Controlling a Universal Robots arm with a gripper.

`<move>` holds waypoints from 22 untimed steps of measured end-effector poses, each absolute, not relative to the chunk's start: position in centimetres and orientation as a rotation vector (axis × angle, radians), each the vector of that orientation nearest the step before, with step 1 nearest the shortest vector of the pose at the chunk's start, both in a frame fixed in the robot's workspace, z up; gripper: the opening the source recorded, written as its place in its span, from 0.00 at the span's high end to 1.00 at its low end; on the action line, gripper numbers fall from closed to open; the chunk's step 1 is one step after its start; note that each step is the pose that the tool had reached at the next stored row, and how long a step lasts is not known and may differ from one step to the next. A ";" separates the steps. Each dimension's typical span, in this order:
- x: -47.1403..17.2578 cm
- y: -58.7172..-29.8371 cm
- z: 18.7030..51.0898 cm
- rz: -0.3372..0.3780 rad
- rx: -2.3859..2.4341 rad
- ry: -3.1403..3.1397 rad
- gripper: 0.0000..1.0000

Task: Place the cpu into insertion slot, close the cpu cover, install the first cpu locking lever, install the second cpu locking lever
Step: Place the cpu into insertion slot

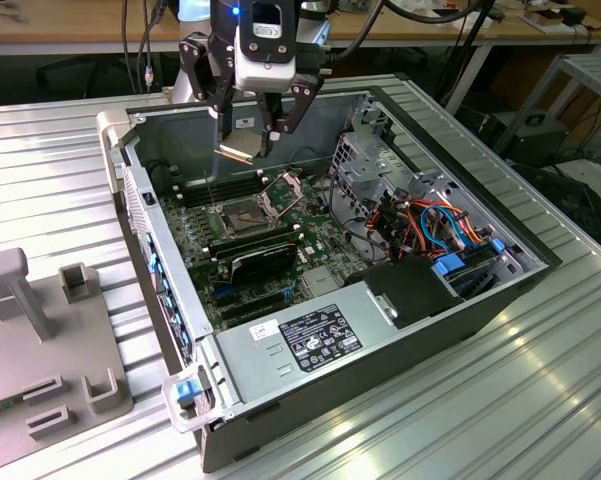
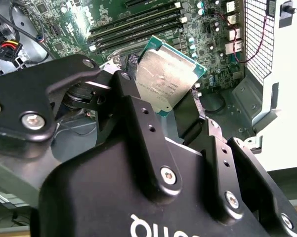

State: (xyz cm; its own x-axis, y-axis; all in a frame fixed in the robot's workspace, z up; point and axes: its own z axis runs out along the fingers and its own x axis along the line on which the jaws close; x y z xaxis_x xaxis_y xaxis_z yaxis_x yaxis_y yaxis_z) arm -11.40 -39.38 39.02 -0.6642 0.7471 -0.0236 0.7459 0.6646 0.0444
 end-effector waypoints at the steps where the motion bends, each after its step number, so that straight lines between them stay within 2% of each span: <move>1: -11.4 -39.4 39.0 0.048 1.275 2.827 0.45; 22: -11.4 -39.4 39.0 0.045 1.391 2.771 0.45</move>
State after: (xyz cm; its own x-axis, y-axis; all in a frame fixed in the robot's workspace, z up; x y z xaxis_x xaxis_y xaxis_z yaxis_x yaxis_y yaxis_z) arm -11.39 -39.38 39.01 -0.5968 0.8021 -0.0236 0.8009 0.5972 0.0445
